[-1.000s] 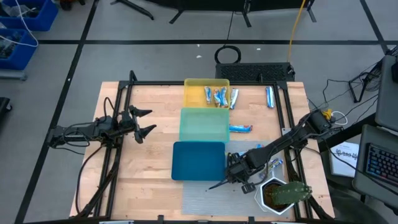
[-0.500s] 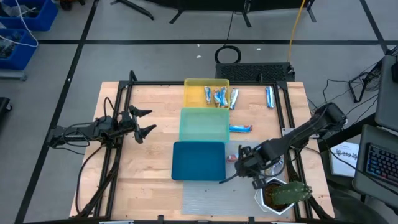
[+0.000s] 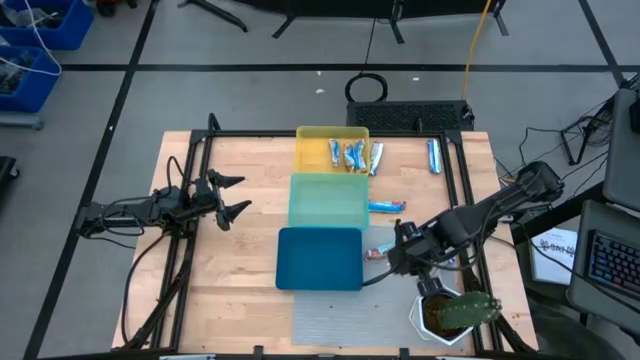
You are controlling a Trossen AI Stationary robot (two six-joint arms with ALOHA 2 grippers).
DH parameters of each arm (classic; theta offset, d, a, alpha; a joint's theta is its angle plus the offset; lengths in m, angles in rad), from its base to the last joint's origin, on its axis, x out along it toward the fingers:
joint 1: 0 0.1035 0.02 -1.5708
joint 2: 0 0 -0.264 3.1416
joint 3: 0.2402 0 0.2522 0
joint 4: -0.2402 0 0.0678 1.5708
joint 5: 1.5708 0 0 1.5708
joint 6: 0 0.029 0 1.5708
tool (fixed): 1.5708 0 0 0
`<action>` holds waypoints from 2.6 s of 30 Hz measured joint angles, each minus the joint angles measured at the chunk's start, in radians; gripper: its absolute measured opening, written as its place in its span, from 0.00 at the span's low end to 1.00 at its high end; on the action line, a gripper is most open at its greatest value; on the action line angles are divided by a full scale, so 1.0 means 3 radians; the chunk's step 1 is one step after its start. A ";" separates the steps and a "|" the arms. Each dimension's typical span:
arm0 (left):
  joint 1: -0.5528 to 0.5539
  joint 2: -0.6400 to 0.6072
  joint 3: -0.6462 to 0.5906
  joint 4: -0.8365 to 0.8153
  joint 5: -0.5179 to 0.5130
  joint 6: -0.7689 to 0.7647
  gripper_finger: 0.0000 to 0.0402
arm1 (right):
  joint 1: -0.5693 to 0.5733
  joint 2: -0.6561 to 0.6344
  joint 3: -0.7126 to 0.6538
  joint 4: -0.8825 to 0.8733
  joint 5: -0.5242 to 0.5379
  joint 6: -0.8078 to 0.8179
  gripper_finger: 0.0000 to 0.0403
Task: Pick and place Granola Bars by type
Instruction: Put the yellow granola bar into the yellow bin
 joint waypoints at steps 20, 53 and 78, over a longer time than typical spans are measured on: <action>0.0000 0.0000 -0.0001 0.0000 0.0000 0.0000 0.98 | -0.0272 0.0001 0.1046 -0.0550 0.0089 0.0460 0.00; -0.0001 0.0000 -0.0001 0.0001 0.0000 0.0000 0.98 | -0.2962 0.0976 0.1244 0.1549 -0.0106 0.1666 0.00; -0.0001 -0.0001 0.0000 0.0000 0.0000 0.0000 0.98 | -0.3446 0.2403 0.2457 0.1670 0.0792 0.2003 0.00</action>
